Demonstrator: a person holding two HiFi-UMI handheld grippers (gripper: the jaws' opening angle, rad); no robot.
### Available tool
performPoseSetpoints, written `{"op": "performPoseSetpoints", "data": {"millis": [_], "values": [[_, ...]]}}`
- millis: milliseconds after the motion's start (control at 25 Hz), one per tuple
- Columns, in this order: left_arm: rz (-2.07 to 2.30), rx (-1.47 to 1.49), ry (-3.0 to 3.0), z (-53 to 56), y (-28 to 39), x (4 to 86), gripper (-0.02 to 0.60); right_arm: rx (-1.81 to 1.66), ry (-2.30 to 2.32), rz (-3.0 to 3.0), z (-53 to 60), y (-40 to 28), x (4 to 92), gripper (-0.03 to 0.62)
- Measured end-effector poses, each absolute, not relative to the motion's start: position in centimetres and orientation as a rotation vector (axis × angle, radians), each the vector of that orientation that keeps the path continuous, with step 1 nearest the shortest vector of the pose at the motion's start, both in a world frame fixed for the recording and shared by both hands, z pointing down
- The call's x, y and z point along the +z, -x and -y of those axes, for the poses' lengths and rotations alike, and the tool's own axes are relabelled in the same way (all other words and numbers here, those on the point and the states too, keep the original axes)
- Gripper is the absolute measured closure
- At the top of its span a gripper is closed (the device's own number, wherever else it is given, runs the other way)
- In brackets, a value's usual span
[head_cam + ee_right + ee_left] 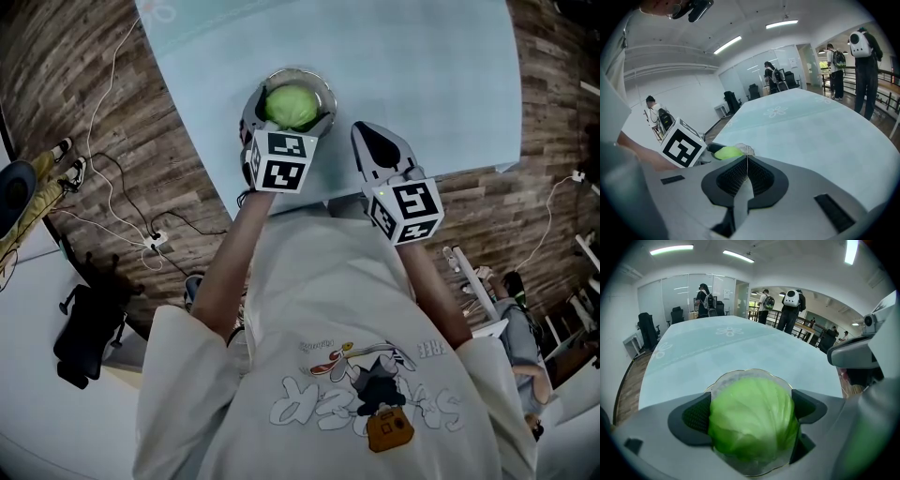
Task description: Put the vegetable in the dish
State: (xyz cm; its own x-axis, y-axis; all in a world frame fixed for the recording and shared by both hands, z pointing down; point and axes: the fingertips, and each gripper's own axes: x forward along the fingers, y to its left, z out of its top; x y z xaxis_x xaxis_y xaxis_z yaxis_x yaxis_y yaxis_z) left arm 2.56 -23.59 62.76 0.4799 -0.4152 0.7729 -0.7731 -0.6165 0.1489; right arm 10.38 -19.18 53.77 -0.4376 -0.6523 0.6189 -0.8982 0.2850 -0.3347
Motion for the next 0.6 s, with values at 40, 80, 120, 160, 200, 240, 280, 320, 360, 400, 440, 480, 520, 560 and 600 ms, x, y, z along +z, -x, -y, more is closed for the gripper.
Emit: {"op": "performPoseSetpoints", "data": {"millis": [40, 80, 120, 160, 200, 240, 280, 320, 360, 400, 440, 480, 520, 560, 600], "values": [[0.987, 0.958, -2.253, 23.7, -2.5, 62.4, 0.038, 0.936, -1.404, 2.199, 19.2, -10.3, 53.7, 0.571], [0.991, 0.934, -2.262, 23.8, -2.5, 61.9, 0.038, 0.936, -1.407, 2.198, 19.2, -10.2, 53.6, 0.571], [0.991, 0.918, -2.271, 23.8, -2.5, 61.5, 0.038, 0.937, -1.409, 2.198, 19.1, -10.1, 53.6, 0.571], [0.989, 0.912, -2.279, 23.8, -2.4, 61.3, 0.038, 0.939, -1.411, 2.197, 19.0, -10.0, 53.5, 0.571], [0.986, 0.913, -2.286, 23.7, -2.4, 61.1, 0.038, 0.94, -1.411, 2.197, 18.9, -9.9, 53.4, 0.571], [0.983, 0.916, -2.291, 23.6, -2.2, 60.9, 0.038, 0.938, -1.41, 2.2, 18.7, -9.7, 53.3, 0.571], [0.982, 0.918, -2.295, 23.4, -2.1, 60.8, 0.038, 0.932, -1.407, 2.205, 18.6, -9.5, 53.2, 0.571], [0.984, 0.916, -2.296, 23.3, -1.9, 60.7, 0.038, 0.923, -1.4, 2.211, 18.6, -9.3, 53.0, 0.571], [0.991, 0.91, -2.296, 23.2, -1.8, 60.5, 0.038, 0.91, -1.389, 2.218, 18.5, -9.1, 52.9, 0.571], [1.005, 0.902, -2.296, 23.2, -1.5, 60.2, 0.042, 0.895, -1.379, 2.225, 18.5, -8.8, 52.7, 0.571], [1.021, 0.892, -2.297, 23.2, -1.3, 59.8, 0.054, 0.88, -1.369, 2.233, 18.5, -8.6, 52.5, 0.571], [1.031, 0.881, -2.3, 23.1, -1.1, 59.4, 0.077, 0.87, -1.364, 2.239, 18.5, -8.4, 52.2, 0.571], [1.032, 0.87, -2.303, 23.0, -1.0, 59.0, 0.091, 0.864, -1.362, 2.244, 18.5, -8.2, 52.0, 0.571], [1.027, 0.858, -2.308, 22.8, -1.1, 58.6, 0.094, 0.86, -1.363, 2.248, 18.5, -8.1, 51.8, 0.571], [1.023, 0.847, -2.316, 22.7, -1.2, 58.2, 0.103, 0.856, -1.364, 2.251, 18.4, -8.0, 51.6, 0.571]]}}
